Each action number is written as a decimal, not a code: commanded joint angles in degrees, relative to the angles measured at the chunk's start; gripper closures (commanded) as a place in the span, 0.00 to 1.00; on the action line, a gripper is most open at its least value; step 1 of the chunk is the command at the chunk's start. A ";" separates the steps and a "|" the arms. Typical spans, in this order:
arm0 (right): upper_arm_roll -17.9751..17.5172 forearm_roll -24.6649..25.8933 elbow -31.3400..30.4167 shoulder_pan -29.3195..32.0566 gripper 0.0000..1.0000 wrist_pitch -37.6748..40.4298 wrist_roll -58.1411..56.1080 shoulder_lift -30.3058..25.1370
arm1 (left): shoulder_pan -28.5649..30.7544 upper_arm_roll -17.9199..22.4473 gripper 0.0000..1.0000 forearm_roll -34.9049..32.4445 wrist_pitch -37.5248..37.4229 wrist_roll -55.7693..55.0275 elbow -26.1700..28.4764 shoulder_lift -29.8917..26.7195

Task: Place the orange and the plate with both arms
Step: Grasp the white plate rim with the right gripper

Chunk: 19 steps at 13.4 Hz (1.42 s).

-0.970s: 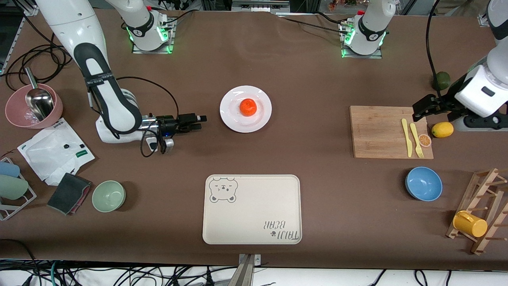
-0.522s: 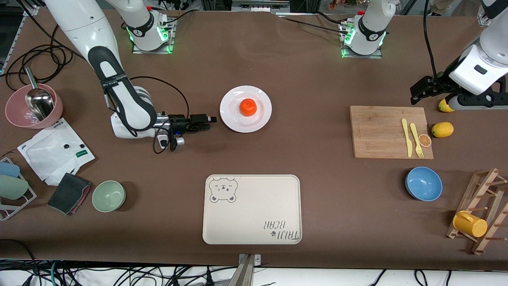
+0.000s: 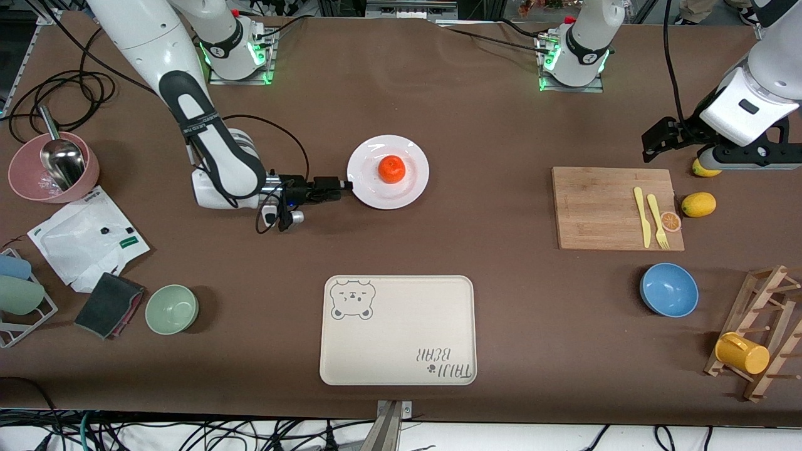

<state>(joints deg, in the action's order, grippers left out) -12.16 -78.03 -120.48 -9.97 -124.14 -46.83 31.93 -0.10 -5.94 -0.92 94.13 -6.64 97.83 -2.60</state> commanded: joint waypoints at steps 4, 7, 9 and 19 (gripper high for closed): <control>-0.06 -3.71 -2.22 -3.39 0.05 -4.62 -1.50 -1.87 | -0.25 -0.03 0.00 -0.05 0.17 0.66 0.17 -0.21; -0.14 -3.71 -3.35 -3.39 0.09 -5.32 -4.75 -1.87 | -0.25 -0.03 0.00 -0.05 0.09 0.66 0.17 -0.12; -0.40 -3.71 -4.15 -3.47 0.10 -6.29 -6.77 -1.87 | -0.16 0.05 0.00 -0.05 -0.18 0.75 0.17 -0.21; -1.29 -3.89 -6.61 -3.39 0.47 -7.43 -7.04 -3.89 | 0.19 0.14 0.00 -0.05 -0.26 0.84 0.26 -0.21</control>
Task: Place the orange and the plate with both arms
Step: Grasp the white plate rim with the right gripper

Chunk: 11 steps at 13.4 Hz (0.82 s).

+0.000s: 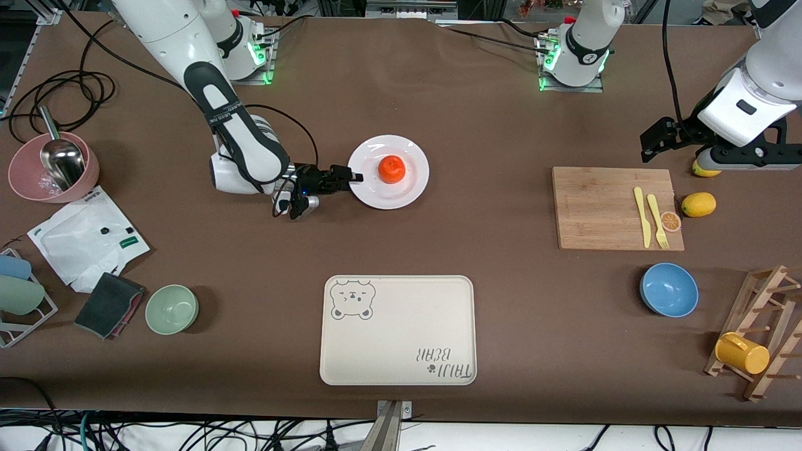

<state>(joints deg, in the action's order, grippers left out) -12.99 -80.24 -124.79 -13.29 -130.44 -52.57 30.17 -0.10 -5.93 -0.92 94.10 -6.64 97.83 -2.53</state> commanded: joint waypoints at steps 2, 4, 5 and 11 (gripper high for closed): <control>-0.46 -1.67 -2.30 -0.07 0.52 -1.22 -2.18 -1.95 | 0.10 0.13 0.00 -0.05 -0.23 0.84 0.17 -0.29; -0.54 -3.59 -2.38 -0.07 0.55 -1.22 -5.16 -1.34 | 0.19 0.13 0.00 -0.05 -0.23 0.84 0.17 -0.29; -0.54 -4.39 -2.64 -0.15 0.57 -1.31 -6.48 -0.99 | 0.10 0.13 0.00 -0.05 -0.23 0.84 0.26 -0.29; -0.54 -5.01 -2.73 -0.68 0.81 -1.75 -7.20 -0.55 | 0.19 0.13 0.00 0.04 -0.23 0.84 0.26 -0.29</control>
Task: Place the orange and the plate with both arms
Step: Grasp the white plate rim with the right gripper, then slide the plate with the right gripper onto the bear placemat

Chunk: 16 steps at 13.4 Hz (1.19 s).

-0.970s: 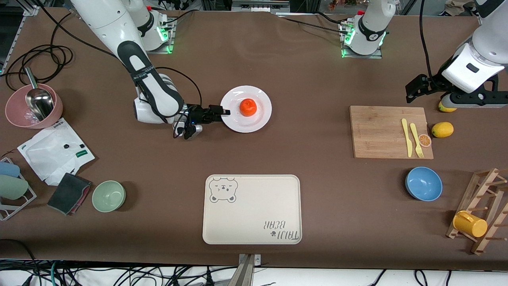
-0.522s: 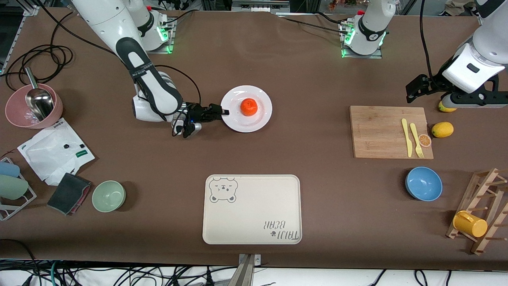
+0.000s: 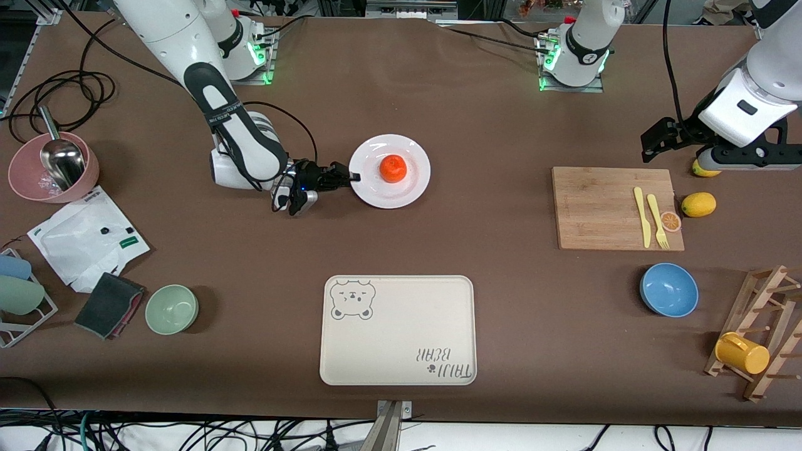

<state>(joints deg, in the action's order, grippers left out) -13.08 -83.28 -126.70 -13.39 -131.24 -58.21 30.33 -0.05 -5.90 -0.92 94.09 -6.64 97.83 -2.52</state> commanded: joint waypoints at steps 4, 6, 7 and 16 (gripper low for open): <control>-0.46 -3.02 -0.83 -0.94 1.00 -1.82 -2.52 0.08 | 0.05 0.10 0.00 -0.05 -0.40 0.75 0.17 -0.30; -0.46 -3.47 -0.83 -0.94 1.00 -1.74 -3.14 0.17 | 0.05 0.10 0.00 0.04 -0.49 0.75 0.17 -0.30; -0.46 -3.47 -0.83 -0.85 1.00 -1.56 -3.14 0.17 | 0.05 0.10 0.00 -0.05 -0.49 0.75 0.17 -0.21; 0.07 -2.59 8.99 0.29 1.00 2.30 7.74 -1.59 | 0.05 0.10 0.00 -0.05 -0.49 0.75 0.17 -0.21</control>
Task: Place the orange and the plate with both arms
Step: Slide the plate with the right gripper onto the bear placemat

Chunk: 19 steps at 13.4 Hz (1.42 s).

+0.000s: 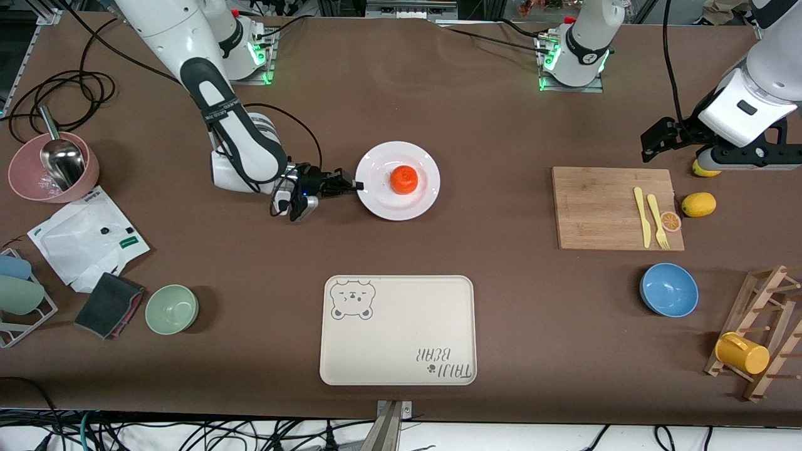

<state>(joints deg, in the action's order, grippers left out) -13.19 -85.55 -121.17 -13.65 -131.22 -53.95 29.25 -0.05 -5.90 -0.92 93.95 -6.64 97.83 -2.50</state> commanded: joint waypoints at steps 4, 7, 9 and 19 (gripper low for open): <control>0.27 4.58 18.47 3.71 1.00 4.13 9.55 5.97 | -0.04 0.01 0.00 -0.05 -0.34 0.75 0.17 -0.23; 0.53 8.29 33.41 4.07 1.00 4.13 17.45 15.11 | -0.13 0.01 0.00 -0.05 -0.34 0.66 0.17 -0.23; 0.88 9.52 41.33 3.81 1.00 3.87 20.62 20.64 | -0.13 0.01 0.00 -0.05 -0.34 0.66 0.17 -0.23; 6.33 10.58 56.74 -0.23 1.00 0.26 21.34 34.73 | -0.13 0.01 0.00 -0.05 -0.34 0.66 0.17 -0.23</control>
<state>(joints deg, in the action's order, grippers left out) -7.36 -75.95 -68.09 -13.28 -130.58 -34.05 61.46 -0.09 -5.94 -0.92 93.93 -6.64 97.89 -2.45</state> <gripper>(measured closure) 0.960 0.000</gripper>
